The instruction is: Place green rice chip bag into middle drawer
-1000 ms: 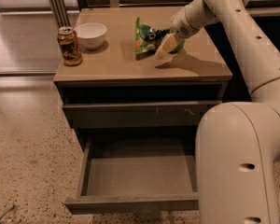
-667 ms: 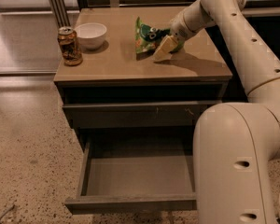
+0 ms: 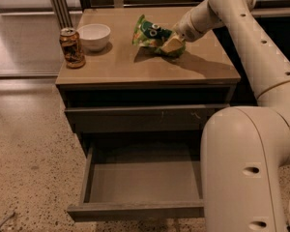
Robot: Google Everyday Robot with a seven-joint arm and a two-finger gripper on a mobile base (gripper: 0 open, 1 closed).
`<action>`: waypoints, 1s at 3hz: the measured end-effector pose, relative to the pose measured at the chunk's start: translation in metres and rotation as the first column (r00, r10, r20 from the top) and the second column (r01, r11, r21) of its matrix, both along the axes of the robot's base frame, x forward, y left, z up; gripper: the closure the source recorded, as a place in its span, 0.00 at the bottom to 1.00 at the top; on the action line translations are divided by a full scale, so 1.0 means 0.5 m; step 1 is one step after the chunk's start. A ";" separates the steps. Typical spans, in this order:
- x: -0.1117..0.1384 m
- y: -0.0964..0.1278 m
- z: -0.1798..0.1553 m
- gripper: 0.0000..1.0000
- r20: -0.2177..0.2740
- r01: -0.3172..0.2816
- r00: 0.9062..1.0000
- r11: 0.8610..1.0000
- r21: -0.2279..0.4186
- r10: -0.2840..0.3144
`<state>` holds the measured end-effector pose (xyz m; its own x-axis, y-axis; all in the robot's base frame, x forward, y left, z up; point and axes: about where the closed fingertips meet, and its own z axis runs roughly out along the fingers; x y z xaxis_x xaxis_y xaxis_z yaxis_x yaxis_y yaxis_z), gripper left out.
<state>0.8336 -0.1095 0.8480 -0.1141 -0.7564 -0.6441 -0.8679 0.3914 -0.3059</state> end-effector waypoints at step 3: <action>-0.034 0.014 0.025 1.00 -0.012 -0.045 0.999 0.999 0.000 0.045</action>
Offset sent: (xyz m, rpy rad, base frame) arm -0.0062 0.0011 0.0063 0.0003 0.0026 0.0133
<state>0.8168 -0.1023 0.8607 -0.0877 -0.7609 -0.6429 -0.8881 0.3520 -0.2955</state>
